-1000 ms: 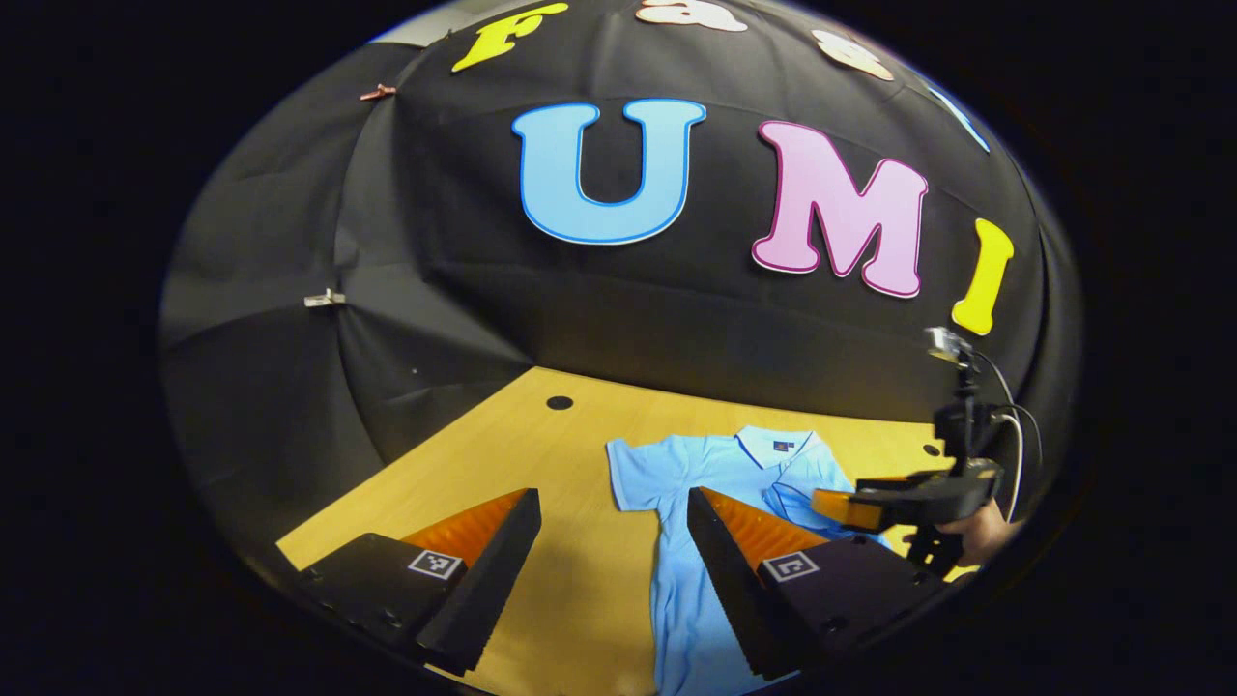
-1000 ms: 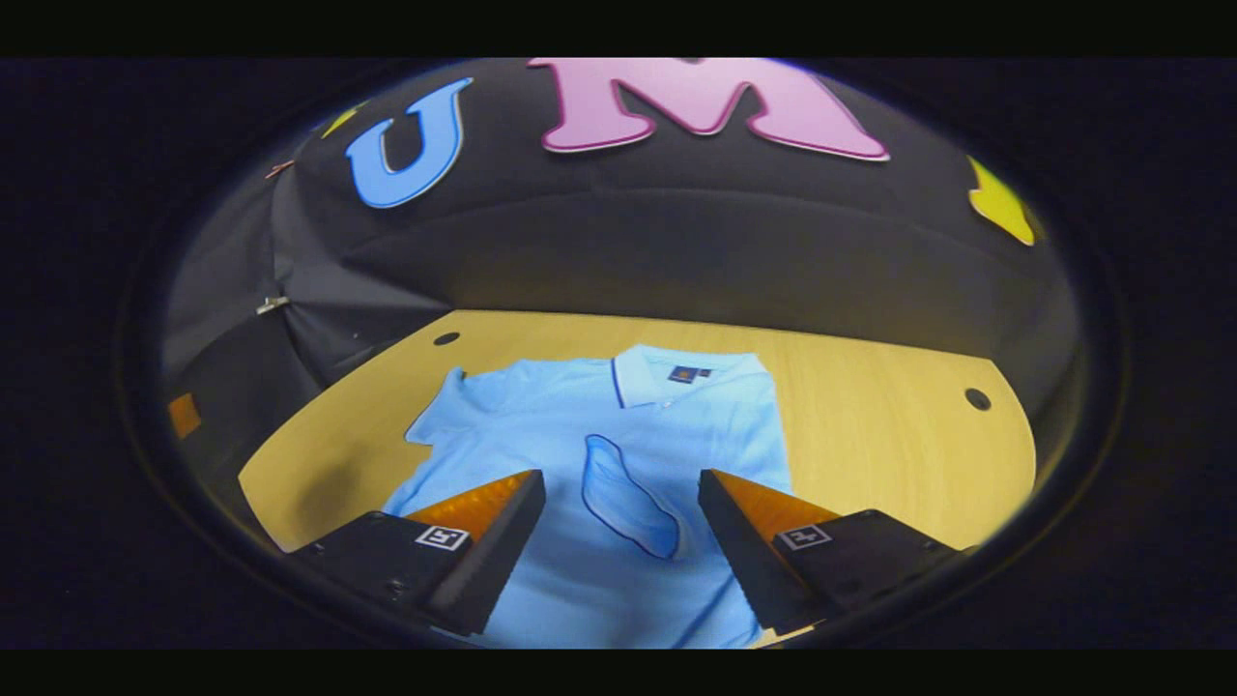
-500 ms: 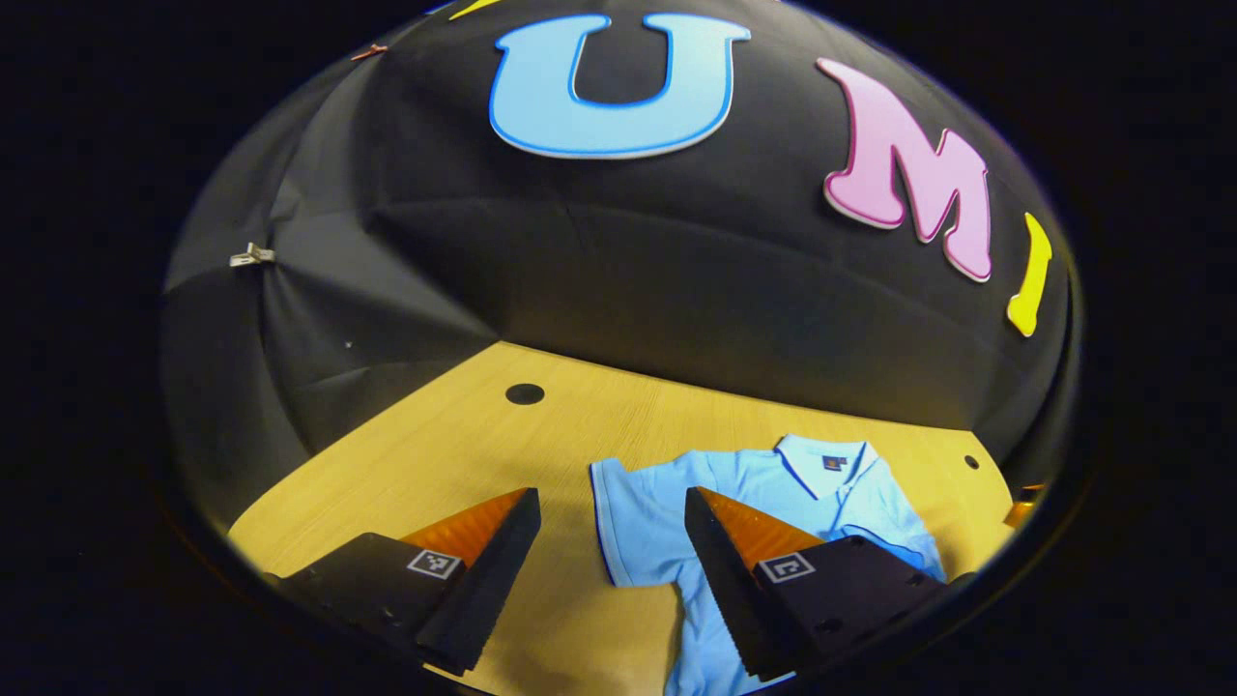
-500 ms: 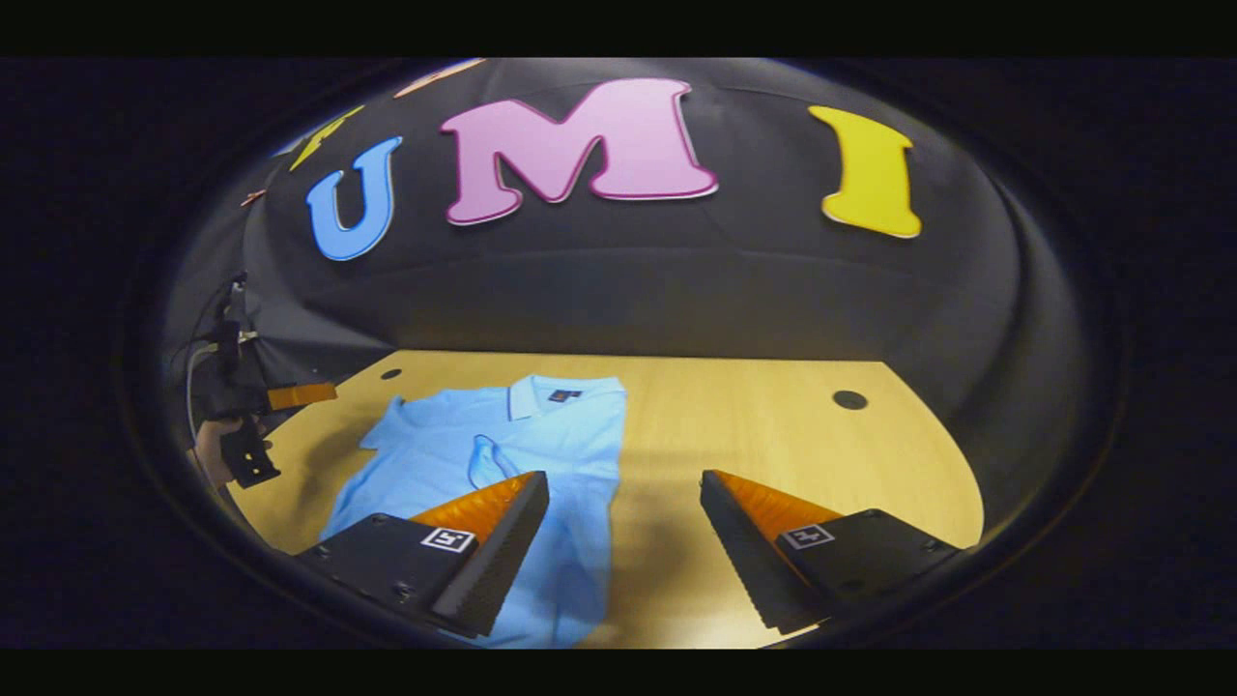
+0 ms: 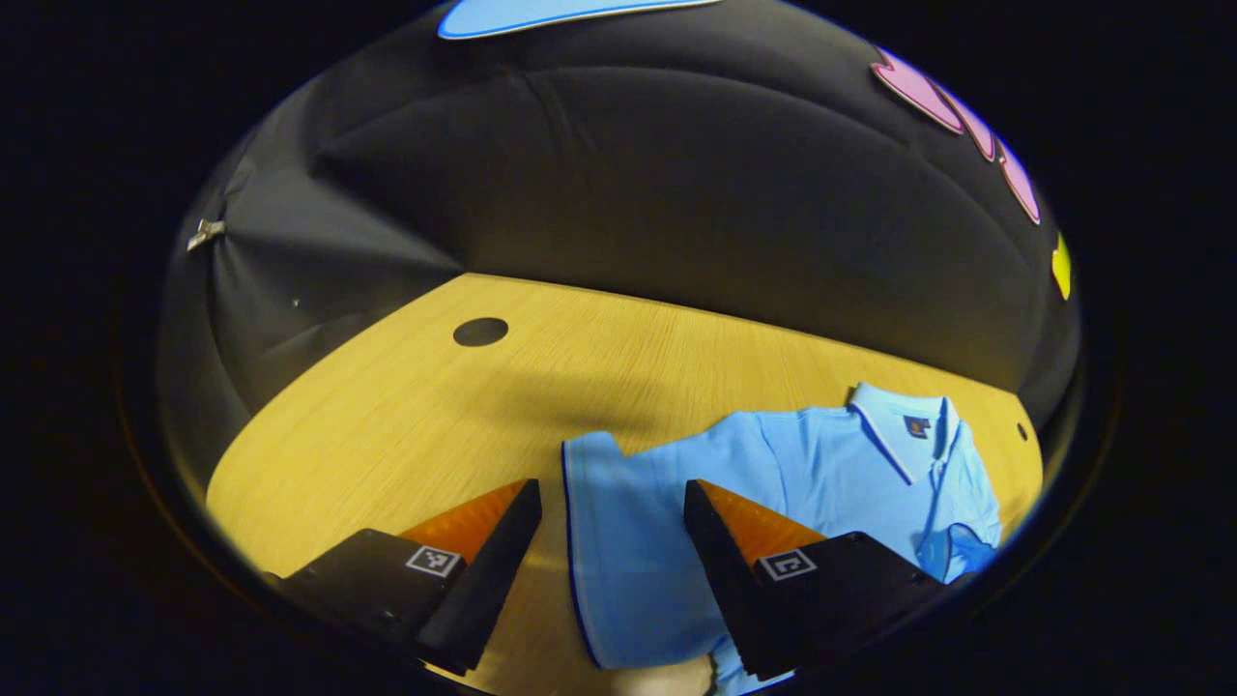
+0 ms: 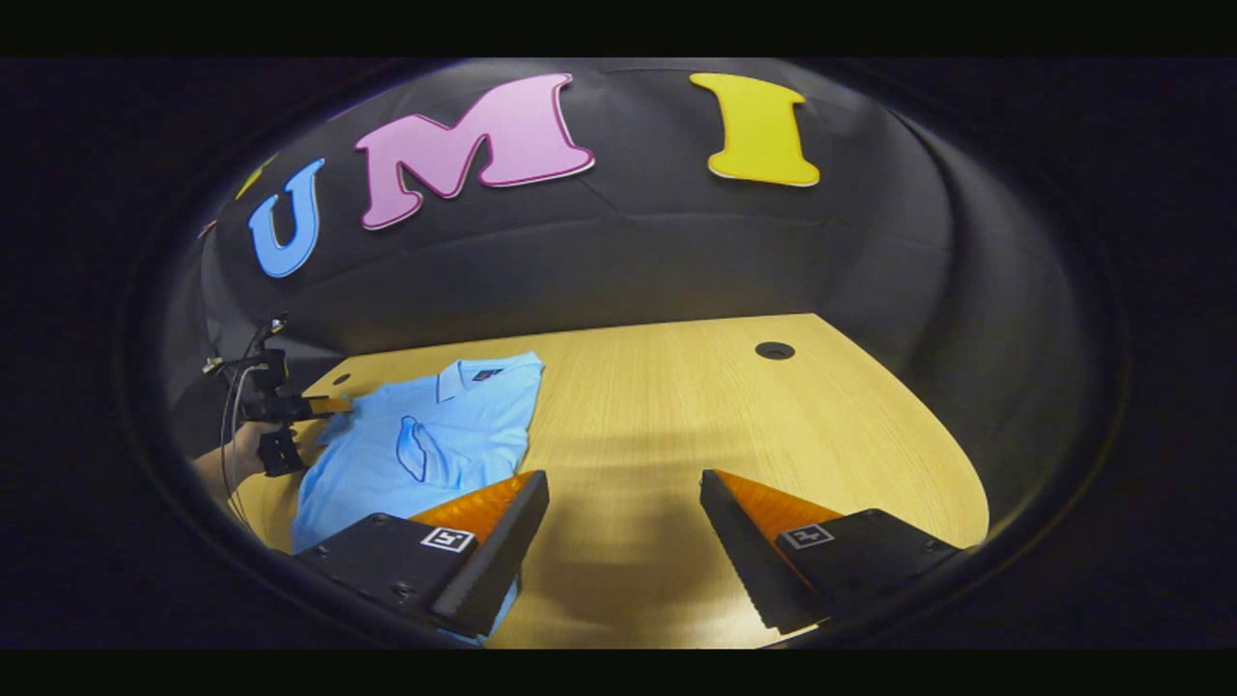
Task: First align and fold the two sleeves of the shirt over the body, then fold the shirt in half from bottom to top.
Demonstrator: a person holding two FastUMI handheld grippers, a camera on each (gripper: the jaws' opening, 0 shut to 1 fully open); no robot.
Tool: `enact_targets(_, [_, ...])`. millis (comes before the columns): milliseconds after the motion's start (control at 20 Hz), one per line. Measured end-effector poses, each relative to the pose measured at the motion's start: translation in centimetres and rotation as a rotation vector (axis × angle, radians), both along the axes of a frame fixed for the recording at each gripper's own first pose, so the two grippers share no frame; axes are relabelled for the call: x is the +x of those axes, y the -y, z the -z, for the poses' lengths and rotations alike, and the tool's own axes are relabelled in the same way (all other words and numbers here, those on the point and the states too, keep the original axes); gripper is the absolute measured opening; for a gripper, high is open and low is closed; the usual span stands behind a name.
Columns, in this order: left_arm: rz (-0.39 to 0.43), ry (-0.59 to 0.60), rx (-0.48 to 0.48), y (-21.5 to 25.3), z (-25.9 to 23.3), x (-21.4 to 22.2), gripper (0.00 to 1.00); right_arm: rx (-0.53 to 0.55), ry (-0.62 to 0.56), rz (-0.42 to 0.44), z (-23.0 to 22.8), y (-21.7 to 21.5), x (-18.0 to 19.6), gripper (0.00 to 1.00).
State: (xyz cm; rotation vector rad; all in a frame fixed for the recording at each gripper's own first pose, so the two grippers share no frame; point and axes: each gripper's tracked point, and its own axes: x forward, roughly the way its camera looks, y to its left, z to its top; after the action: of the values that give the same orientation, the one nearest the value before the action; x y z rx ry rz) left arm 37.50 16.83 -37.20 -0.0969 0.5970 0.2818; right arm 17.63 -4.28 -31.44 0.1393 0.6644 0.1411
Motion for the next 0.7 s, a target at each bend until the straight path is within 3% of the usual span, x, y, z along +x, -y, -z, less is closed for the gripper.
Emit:
enact_targets(100, [0.055, -0.013, 0.023, 0.9, -0.2, 0.4, 0.88, 0.014, -0.003, 0.008, 0.1, 0.0, 0.0, 0.98])
enact_targets(200, [0.075, -0.018, 0.024, 1.6, -0.4, 0.7, 0.53, 0.035, -0.025, 0.014, 1.0, -0.2, -0.2, 0.98])
enact_targets(250, [0.085, -0.015, 0.021, 2.0, -0.1, 0.9, 0.58, 0.043, -0.035, 0.023, 1.5, -0.1, -0.3, 0.98])
enact_targets(400, [0.098, -0.017, 0.023, 2.6, -0.2, 1.1, 0.10, 0.056, -0.047, 0.035, 2.0, -0.4, -0.6, 0.98])
enact_targets(650, [0.101, -0.024, 0.074, 2.8, -0.9, 0.8, 0.07, 0.031, -0.049, 0.002, 2.5, -1.1, -1.3, 0.98])
enact_targets(700, [0.108, -0.016, 0.088, 3.3, -1.5, 0.9, 0.01, 0.024, -0.046, -0.005, 2.3, -1.2, -1.4, 0.99])
